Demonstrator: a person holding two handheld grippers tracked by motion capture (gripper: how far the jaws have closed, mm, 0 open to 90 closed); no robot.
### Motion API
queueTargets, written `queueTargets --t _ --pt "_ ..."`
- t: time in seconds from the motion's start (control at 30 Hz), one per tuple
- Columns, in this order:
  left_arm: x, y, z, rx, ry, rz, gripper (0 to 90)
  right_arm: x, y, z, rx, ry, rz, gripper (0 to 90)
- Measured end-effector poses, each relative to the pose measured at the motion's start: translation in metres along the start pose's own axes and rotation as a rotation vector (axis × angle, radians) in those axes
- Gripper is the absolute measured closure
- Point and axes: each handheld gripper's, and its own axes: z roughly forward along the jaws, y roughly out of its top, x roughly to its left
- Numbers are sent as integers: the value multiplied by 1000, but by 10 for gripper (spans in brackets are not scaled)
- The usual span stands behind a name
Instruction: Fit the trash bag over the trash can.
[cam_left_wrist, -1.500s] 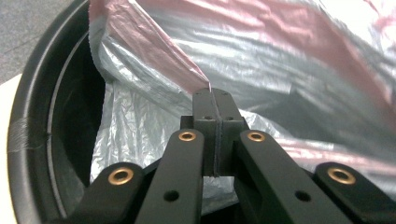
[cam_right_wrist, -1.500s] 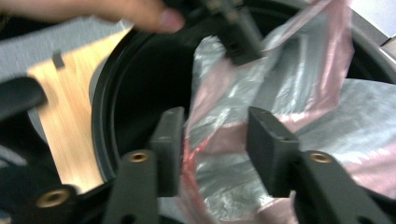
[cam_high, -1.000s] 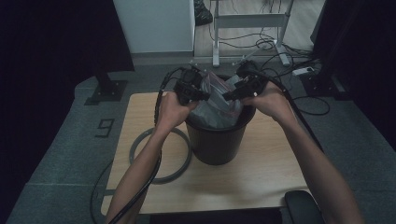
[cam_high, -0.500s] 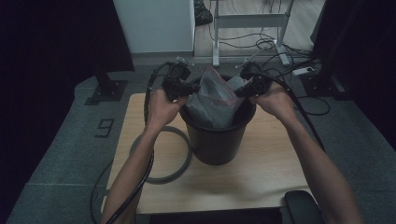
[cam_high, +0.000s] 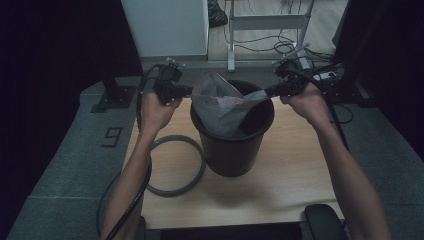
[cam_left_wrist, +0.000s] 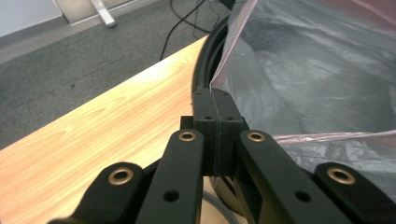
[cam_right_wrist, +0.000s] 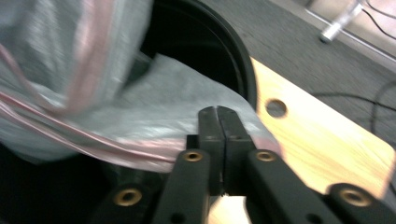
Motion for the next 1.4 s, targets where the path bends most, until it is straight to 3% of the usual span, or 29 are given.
queueTargets --t 0.13,0.27,0.4,0.53,0.73,0.83,0.93,1.03,1.1,1.17,1.27,1.33,1.4 --pt "-12 1 -3 -17 -25 30 900 14 7 -5 -57 66 -10 623" --pt "-24 3 -3 -19 -44 55 900 36 16 -8 -94 129 -38 453" --pt "-32 6 1 -9 -60 68 900 59 20 -8 -102 173 -70 378" --pt "-36 6 4 -5 -66 71 900 78 19 -6 -77 202 -92 338" --pt "-36 6 6 4 -64 67 900 91 15 -5 -42 211 -127 324" --pt "-35 6 5 -3 -62 57 900 95 12 -3 -2 221 -174 404" --pt "-33 5 3 -8 -58 52 900 98 6 -1 37 226 -215 545" --pt "-31 4 1 -11 -59 46 900 96 0 3 72 203 -234 617" --pt "-30 3 0 -15 -72 39 900 92 -2 4 76 200 -220 616" --pt "-30 3 0 -15 -77 40 900 89 -2 5 62 230 -196 578" --pt "-33 3 1 -16 -88 45 900 89 0 5 33 238 -165 491" --pt "-36 4 1 -19 -100 48 900 91 2 8 26 256 -153 421" --pt "-40 5 2 -19 -110 55 900 96 4 13 37 242 -166 423"
